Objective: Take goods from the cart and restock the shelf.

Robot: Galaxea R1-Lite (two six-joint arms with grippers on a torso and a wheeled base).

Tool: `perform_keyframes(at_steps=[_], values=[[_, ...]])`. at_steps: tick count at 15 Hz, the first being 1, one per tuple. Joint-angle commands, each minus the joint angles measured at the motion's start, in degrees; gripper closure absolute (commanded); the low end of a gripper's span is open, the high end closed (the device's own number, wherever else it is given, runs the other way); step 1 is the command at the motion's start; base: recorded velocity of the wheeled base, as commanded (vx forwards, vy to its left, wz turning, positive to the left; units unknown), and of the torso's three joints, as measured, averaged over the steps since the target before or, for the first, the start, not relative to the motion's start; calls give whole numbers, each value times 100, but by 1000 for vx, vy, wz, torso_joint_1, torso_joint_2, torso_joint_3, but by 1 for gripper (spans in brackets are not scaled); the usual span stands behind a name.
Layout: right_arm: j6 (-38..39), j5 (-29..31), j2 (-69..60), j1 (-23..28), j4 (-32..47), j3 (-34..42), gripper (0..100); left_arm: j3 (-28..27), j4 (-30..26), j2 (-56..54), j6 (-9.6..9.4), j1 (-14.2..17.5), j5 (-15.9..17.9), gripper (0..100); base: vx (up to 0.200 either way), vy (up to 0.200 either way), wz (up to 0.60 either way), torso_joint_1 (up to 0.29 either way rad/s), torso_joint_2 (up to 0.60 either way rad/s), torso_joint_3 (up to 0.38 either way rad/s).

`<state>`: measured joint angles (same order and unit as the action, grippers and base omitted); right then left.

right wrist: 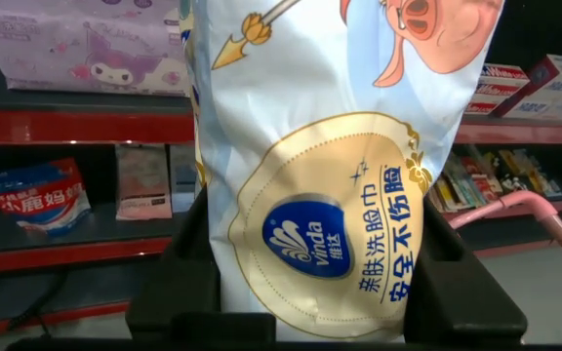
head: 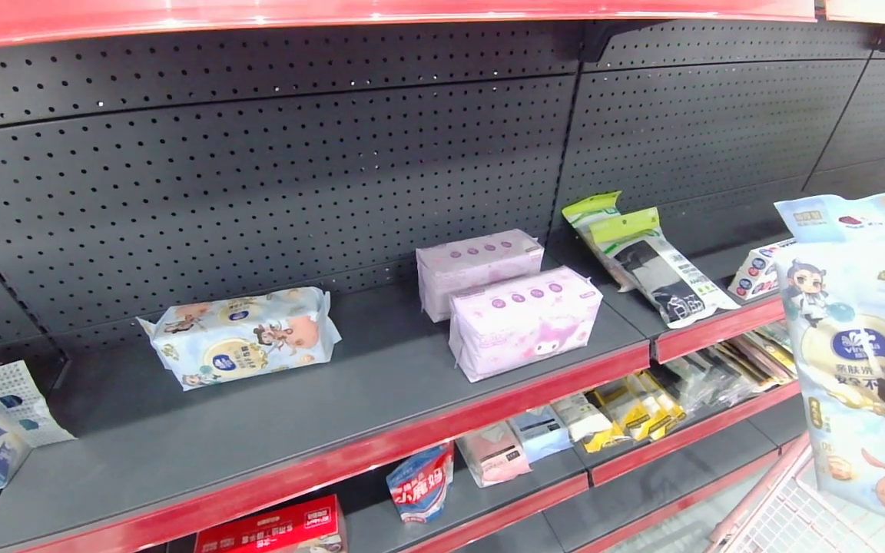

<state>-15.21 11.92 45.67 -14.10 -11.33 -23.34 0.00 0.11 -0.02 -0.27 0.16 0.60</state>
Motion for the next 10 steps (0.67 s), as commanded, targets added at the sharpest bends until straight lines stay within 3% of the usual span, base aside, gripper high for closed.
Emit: perform_keyframes(at_steps=[1,10], values=[[-61,12,21,31,-1,32,100,0,-2,2,0,2,2,0,0,0,0,22,-85,-7],[-245,3,92,242,-72,84,100,0,-2,2,0,2,2,0,0,0,0,0,0,0]])
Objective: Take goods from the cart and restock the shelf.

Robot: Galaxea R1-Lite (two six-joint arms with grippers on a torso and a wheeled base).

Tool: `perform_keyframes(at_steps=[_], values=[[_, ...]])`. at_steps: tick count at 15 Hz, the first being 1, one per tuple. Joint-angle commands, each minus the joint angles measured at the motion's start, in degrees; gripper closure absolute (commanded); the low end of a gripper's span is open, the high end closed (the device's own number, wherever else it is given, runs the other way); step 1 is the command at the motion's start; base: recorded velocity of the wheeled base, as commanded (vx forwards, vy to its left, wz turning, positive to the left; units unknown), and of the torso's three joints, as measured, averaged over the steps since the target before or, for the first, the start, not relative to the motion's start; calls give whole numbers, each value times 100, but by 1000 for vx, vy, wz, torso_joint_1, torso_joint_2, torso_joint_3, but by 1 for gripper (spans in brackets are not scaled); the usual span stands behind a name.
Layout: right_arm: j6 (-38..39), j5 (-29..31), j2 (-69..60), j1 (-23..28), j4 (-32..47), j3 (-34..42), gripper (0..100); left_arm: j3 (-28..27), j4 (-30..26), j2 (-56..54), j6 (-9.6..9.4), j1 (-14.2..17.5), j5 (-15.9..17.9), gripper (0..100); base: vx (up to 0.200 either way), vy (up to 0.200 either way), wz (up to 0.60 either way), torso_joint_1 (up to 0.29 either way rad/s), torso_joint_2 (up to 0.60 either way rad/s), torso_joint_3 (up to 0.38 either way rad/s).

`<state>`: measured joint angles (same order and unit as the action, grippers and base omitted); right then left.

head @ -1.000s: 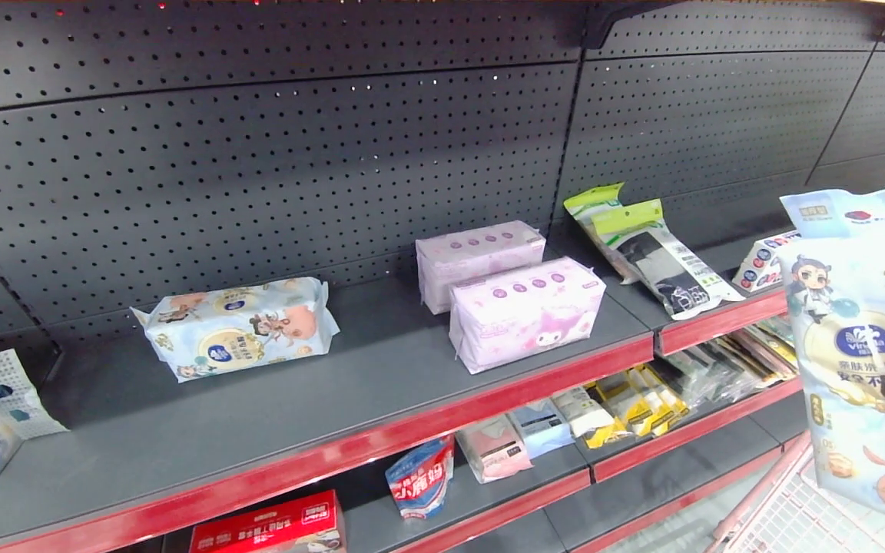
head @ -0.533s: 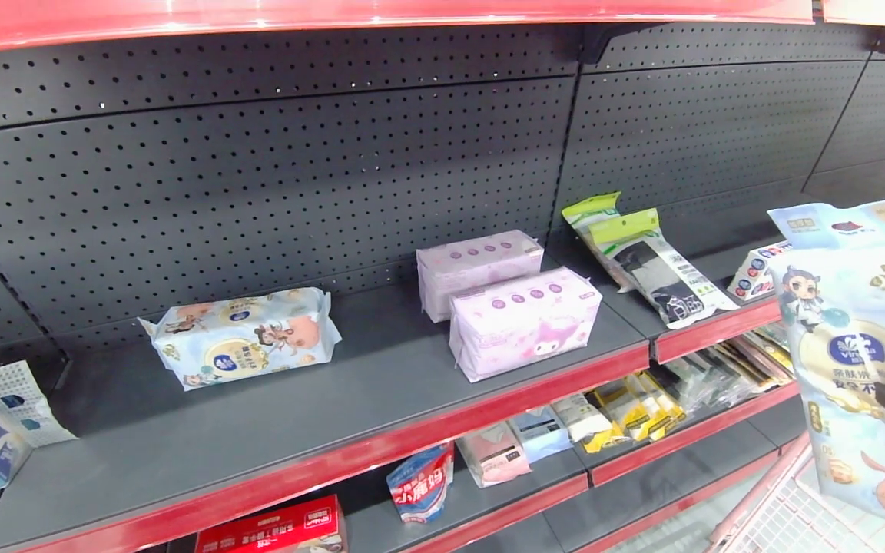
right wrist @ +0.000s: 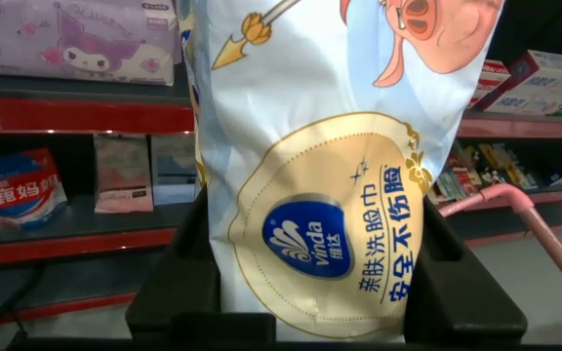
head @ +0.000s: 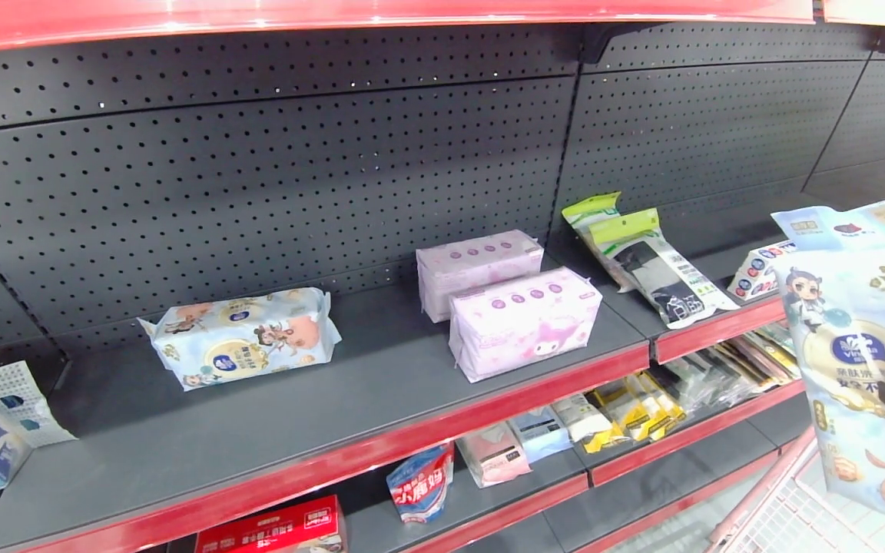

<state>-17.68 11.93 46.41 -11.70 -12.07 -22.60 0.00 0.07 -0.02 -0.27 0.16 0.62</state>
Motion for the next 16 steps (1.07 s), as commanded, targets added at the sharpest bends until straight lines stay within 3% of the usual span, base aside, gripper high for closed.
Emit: perform_keyframes(at_steps=[1,7,13,16], values=[[-8,2,17,1,3,10,100,0,1,2,0,2,-1,0,0,0,0,0,0,0],[-43,-7,26,-7,3,19,100,0,1,2,0,2,-1,0,0,0,0,0,0,0],[-43,-16,17,-7,20,28,100,0,1,2,0,2,-1,0,0,0,600,7,1,1],[-43,-16,-35,-7,3,19,100,0,1,2,0,2,-1,0,0,0,0,0,0,0]])
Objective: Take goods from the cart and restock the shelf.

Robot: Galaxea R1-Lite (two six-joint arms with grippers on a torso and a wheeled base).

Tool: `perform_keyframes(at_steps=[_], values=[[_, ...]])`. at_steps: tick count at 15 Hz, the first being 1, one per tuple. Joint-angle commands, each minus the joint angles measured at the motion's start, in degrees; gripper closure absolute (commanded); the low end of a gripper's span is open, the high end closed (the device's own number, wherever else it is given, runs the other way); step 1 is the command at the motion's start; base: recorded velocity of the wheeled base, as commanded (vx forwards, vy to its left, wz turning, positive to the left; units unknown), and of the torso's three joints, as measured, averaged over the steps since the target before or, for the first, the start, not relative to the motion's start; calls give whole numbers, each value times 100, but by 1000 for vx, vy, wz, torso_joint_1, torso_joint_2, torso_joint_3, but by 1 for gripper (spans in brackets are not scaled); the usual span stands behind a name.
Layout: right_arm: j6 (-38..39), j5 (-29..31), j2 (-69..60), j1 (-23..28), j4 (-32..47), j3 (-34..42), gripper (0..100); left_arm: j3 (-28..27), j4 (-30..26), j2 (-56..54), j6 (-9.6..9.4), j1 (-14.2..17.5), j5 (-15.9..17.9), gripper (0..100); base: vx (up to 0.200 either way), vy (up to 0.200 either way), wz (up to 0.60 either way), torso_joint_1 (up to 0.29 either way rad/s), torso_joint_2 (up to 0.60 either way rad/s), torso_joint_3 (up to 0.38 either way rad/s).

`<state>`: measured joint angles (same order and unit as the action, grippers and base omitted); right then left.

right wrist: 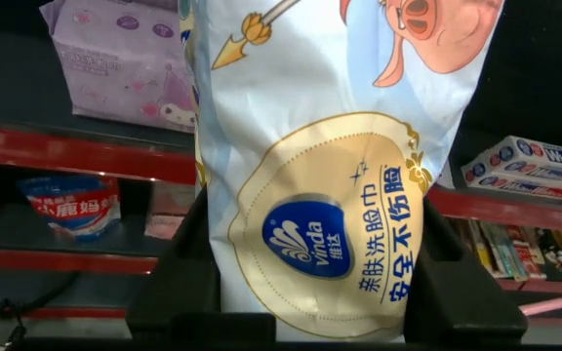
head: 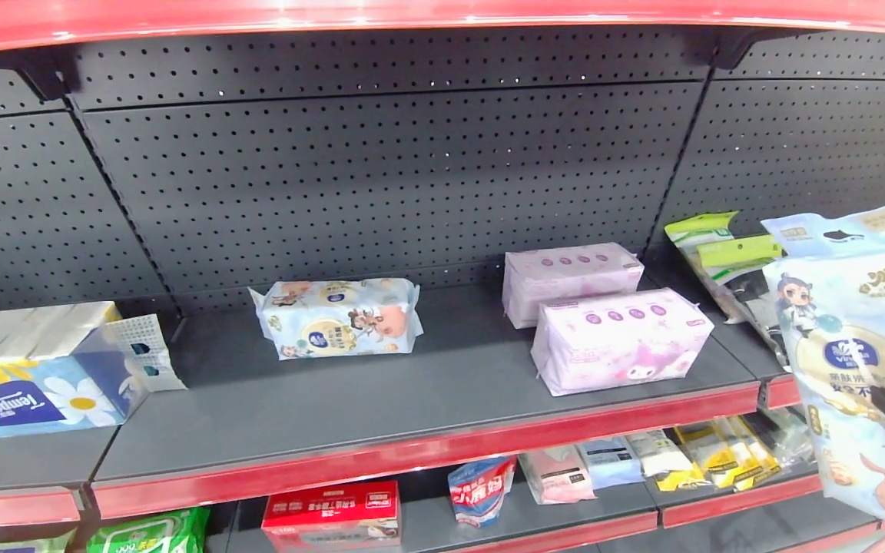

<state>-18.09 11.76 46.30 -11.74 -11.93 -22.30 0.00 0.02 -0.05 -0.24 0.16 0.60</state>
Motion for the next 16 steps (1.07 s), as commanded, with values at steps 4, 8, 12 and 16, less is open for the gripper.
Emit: perform_keyframes(at_steps=[4,8,12,16], values=[[78,-16,-218,-4,-19,-29,100,0,6,5,-2,2,2,0,0,0,0,0,0,0],[500,-1185,-675,-13,-11,-29,100,0,6,5,-46,2,19,0,0,0,0,0,0,0],[508,-1422,-719,471,25,-170,100,0,6,5,7,2,-25,0,0,0,0,0,0,0],[658,-1387,-455,822,42,-513,100,-149,42,392,-28,-77,116,0,0,0,0,0,0,0]])
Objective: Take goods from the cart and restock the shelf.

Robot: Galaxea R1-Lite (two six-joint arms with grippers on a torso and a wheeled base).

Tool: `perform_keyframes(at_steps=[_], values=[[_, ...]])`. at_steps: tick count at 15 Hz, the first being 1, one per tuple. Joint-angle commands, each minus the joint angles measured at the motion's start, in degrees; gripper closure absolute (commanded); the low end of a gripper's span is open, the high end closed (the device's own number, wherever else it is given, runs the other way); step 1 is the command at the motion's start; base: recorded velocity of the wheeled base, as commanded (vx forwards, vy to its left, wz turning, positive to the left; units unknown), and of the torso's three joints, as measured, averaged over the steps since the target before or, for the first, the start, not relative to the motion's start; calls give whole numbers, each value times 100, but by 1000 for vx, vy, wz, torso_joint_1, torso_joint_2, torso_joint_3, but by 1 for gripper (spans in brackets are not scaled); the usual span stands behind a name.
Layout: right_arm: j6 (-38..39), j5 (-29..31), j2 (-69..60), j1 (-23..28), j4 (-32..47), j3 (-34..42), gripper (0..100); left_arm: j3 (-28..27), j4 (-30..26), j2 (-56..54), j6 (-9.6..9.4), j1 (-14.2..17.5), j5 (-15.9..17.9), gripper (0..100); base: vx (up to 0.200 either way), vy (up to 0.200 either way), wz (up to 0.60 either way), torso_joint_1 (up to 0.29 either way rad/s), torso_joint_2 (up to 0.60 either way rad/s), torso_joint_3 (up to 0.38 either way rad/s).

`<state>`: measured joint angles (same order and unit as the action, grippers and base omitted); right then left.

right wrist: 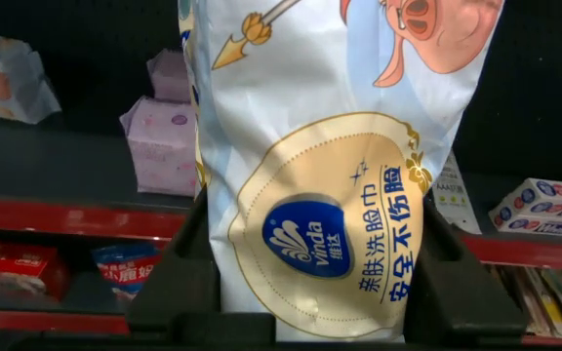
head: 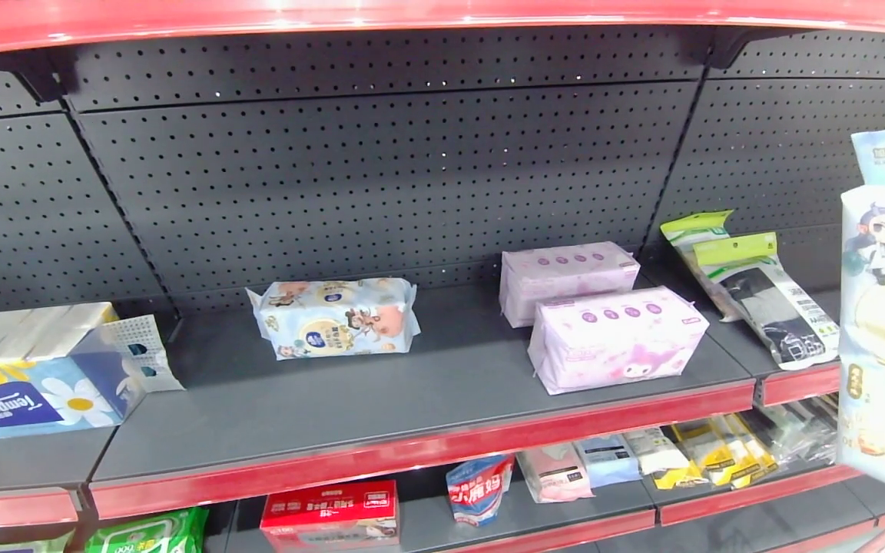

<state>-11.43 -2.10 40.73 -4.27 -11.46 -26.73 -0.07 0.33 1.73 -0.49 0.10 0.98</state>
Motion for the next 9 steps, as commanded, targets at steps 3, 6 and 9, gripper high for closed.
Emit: perform_keyframes(at_steps=[3,6,9], values=[[1,16,102,383,3,-78,100,-2164,301,2868,646,-221,-1,0,0,0,0,0,0,0],[1,-10,-276,444,21,450,100,-2243,661,3879,392,-221,34,0,0,0,0,0,0,0],[-8,-10,-267,435,47,546,100,-2339,1479,5250,189,-212,43,0,0,0,0,0,0,0]])
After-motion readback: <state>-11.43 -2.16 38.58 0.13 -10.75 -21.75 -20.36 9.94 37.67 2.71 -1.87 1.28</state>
